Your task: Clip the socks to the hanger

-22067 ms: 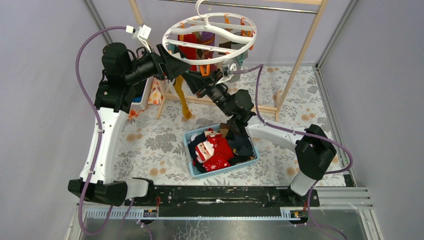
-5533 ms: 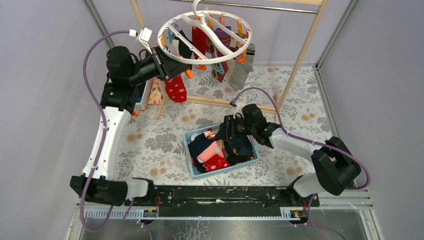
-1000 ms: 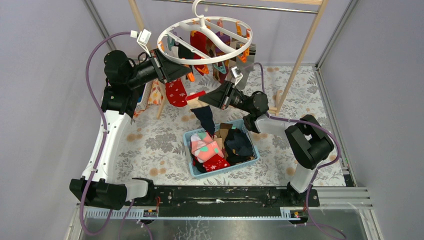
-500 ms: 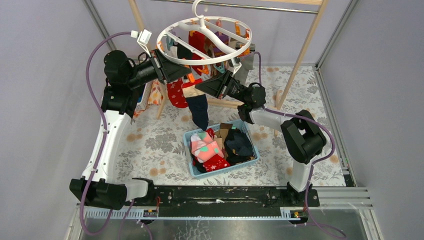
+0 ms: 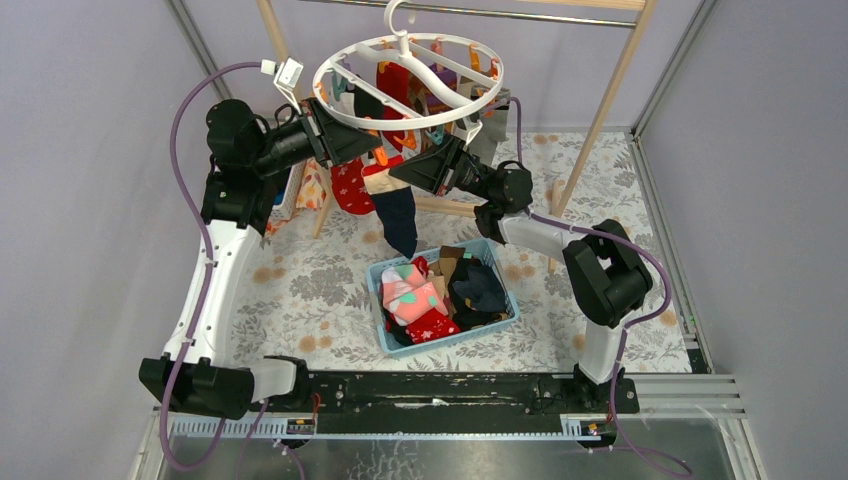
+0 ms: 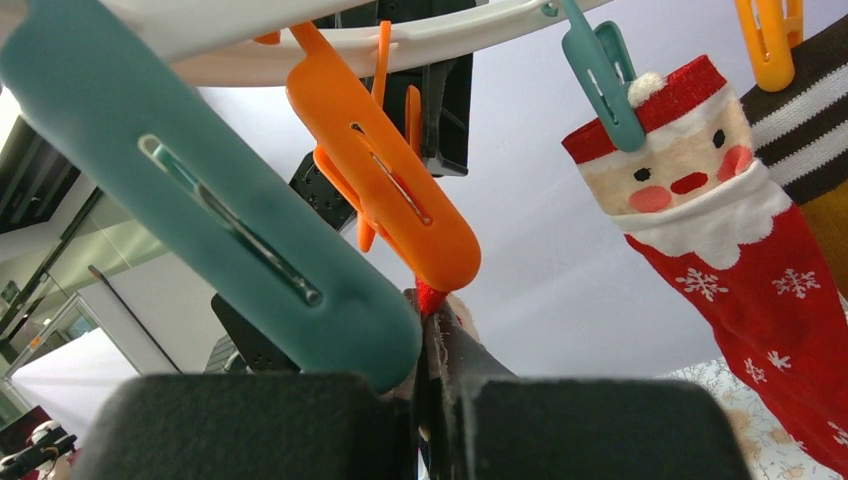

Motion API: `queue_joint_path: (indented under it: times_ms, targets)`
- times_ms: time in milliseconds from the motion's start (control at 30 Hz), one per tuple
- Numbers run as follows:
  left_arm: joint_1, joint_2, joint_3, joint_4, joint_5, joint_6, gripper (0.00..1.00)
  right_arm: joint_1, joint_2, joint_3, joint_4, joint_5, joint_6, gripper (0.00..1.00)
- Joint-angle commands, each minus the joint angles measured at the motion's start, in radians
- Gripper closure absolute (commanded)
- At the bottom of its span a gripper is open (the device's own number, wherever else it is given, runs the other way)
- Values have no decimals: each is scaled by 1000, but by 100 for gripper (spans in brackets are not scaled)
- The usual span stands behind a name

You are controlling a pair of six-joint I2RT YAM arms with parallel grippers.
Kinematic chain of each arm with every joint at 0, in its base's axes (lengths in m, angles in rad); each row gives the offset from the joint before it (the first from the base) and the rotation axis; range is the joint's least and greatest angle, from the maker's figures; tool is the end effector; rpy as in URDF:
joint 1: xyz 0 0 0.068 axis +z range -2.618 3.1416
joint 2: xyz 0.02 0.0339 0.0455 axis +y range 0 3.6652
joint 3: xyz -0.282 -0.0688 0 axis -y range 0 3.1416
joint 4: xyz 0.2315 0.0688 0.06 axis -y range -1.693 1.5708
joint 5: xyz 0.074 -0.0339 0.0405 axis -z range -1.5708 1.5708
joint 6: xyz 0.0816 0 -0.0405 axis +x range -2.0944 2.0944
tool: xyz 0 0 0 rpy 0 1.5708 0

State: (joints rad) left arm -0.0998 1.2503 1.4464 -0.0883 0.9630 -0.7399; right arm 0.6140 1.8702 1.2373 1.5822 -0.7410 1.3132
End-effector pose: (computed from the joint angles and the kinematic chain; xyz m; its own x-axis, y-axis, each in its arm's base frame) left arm 0.2584 -0.0932 0.4981 -0.5068 -0.3362 -0.7938 0.7140 0.3524 -0.6051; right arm 0.2980 0.2775 0.4035 -0.5524 0.4835 -0.6790 -0.8327 -0.3570 0.4232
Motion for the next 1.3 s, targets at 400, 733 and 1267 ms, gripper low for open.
queue_joint_path:
  times_ms: [400,733,1267]
  targets:
    - [2,17,61,-41,46,61,98,-9,-38,53,133,-95,13,100]
    - [3,17,67,-65,52,81,98,-15,-36,64,134,-63,-19,100]
    - [3,15,60,-66,62,85,98,-17,-33,73,131,-39,-46,100]
